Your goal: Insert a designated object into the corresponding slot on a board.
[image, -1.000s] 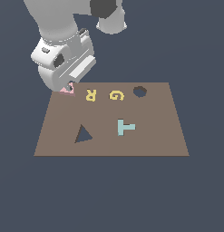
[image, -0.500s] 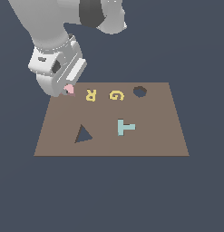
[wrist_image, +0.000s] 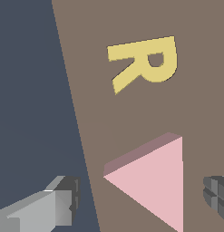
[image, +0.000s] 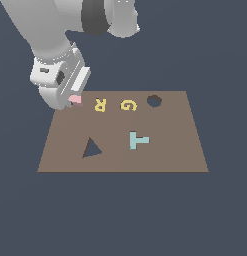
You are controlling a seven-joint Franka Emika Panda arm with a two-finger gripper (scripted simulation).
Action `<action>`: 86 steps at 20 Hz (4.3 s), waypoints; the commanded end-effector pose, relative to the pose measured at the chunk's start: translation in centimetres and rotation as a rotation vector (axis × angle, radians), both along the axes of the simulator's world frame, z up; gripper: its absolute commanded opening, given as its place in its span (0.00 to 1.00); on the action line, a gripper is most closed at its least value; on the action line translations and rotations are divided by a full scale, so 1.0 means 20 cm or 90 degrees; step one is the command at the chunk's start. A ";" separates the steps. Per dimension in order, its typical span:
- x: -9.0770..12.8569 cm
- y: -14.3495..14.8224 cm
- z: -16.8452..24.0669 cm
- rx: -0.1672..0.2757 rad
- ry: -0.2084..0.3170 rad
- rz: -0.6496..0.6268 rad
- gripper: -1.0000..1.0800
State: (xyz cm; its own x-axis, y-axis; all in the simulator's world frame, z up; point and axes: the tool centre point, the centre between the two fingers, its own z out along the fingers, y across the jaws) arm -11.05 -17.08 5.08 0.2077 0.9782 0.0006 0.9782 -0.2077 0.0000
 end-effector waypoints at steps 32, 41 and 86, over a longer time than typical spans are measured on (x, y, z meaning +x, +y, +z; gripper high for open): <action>0.00 -0.01 -0.09 0.000 0.000 0.006 0.00; 0.02 0.03 -0.08 0.000 0.000 -0.023 0.00; 0.79 0.48 -0.05 -0.001 -0.001 -0.848 0.00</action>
State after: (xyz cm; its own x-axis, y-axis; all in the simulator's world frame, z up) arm 4.12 -7.28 3.96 0.9972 0.0742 0.0002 0.0742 -0.9972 0.0019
